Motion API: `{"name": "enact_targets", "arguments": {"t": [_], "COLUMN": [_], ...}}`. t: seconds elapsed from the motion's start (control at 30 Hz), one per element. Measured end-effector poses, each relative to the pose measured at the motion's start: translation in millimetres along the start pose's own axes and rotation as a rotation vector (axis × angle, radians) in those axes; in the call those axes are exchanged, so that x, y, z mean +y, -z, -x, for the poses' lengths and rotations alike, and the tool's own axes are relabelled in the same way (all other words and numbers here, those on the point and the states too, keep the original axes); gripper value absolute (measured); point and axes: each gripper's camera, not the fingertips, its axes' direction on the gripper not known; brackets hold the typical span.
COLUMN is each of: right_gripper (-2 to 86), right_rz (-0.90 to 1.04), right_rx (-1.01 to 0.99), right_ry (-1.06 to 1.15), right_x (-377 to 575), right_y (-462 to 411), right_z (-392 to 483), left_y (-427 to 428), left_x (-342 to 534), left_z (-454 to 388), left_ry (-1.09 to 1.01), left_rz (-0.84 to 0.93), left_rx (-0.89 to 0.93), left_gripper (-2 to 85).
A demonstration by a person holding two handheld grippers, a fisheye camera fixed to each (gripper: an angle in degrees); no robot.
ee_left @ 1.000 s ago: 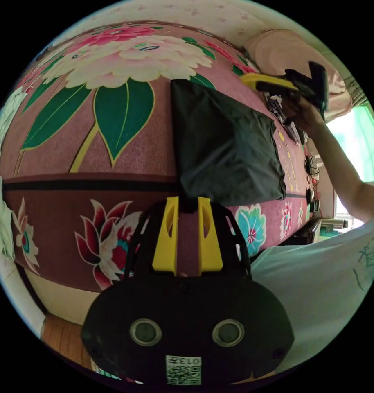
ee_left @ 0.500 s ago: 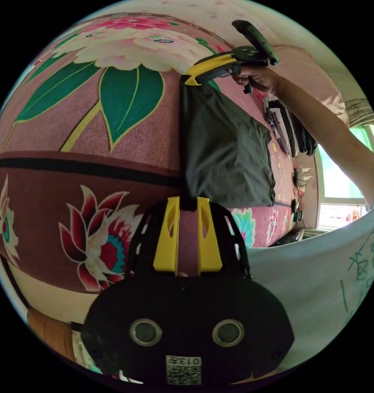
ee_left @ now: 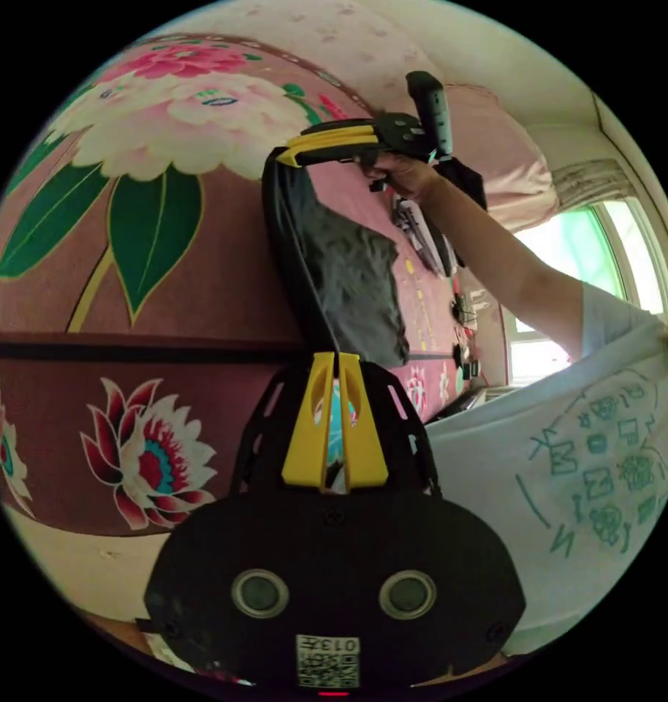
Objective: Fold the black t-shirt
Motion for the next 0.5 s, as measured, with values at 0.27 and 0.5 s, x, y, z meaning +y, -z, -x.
{"name": "enact_targets", "arguments": {"t": [0.27, 0.5], "right_gripper": [1.1, 1.9], "right_rz": [-0.188, -0.068], "right_rx": [0.147, 0.187], "right_ry": [-0.164, -0.417], "right_x": [153.3, 286.9], "right_y": [105.0, 85.7], "right_z": [46.4, 81.9], "left_y": [-30.9, -124.2], "left_x": [-63.1, -115.4], "left_z": [-109.0, -180.3], "left_ry": [-0.332, -0.53], "left_rz": [0.126, 0.344], "left_rx": [0.165, 0.085], "left_gripper": [0.2, 0.5]}}
